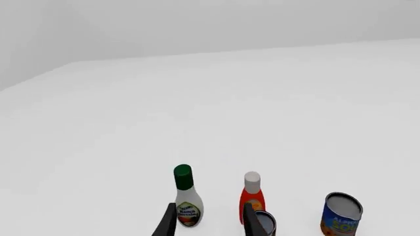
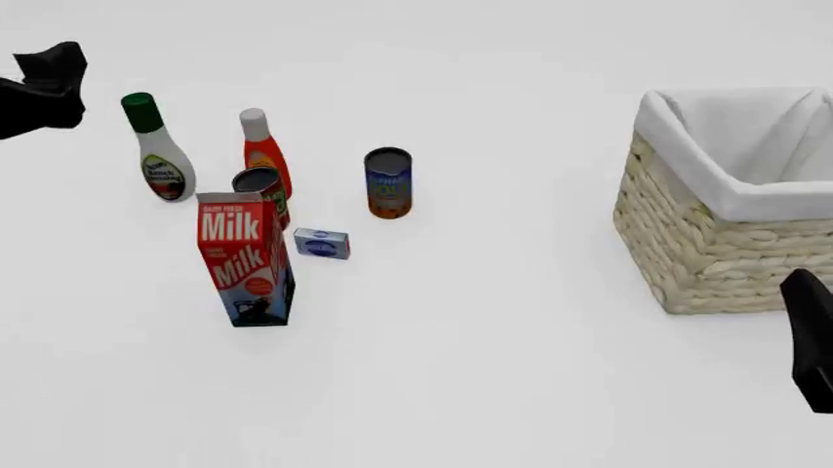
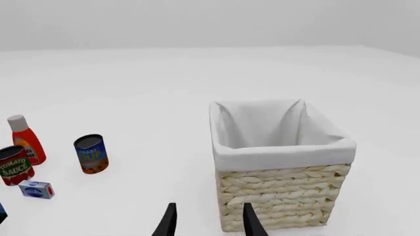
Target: Pick the salad dressing and place it in the basket.
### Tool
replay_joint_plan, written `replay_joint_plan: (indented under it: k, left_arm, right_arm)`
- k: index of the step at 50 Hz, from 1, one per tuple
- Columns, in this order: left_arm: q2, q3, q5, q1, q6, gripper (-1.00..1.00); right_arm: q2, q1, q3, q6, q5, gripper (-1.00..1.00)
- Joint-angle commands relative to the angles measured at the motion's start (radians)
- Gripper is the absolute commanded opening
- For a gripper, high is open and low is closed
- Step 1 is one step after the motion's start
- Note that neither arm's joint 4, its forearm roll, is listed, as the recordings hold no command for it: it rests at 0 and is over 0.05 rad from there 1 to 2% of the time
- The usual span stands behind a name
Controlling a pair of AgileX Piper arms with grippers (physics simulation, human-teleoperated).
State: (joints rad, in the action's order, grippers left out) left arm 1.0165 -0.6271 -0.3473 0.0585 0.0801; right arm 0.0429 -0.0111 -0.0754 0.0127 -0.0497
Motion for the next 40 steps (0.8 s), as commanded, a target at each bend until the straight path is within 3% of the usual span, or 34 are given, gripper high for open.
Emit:
replay_joint_plan:
  k: [1,18,40]
  left_arm:
    - [0.157,-0.141,0.013,0.007,-0.031,1.00]
    - [0.348,-0.361,0.075,0.037,-0.047,1.00]
    - [0.632,-0.656,0.174,0.085,-0.040,1.00]
  right_arm:
    - [0.018,0.003,0.010,0.001,0.023,1.00]
    - [0.066,0.005,0.022,-0.001,0.076,1.00]
    - [0.064,0.004,0.012,-0.007,0.066,1.00]
